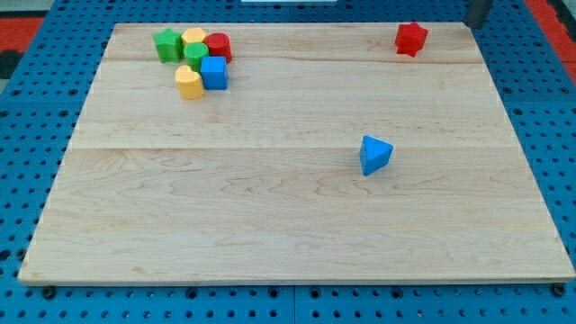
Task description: Push the red star vertical to the blue triangle
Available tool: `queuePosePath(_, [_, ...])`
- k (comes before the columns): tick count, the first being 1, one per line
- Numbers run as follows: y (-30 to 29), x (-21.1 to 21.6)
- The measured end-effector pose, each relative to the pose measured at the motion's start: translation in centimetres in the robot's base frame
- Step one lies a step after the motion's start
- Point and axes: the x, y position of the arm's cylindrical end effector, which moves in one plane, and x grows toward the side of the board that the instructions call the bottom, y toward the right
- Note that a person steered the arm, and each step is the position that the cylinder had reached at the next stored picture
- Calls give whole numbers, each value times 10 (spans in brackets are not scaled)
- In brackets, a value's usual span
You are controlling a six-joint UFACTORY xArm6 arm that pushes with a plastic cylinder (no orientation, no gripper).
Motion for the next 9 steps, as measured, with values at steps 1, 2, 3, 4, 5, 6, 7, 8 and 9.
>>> queuePosePath(1, [-13, 6])
queuePosePath(2, [-37, 39])
queuePosePath(3, [-87, 37])
queuePosePath(4, [-135, 30])
queuePosePath(5, [-127, 6])
queuePosePath(6, [-147, 21])
queuePosePath(7, [-168, 66])
queuePosePath(8, [-170, 56])
queuePosePath(9, [-162, 36])
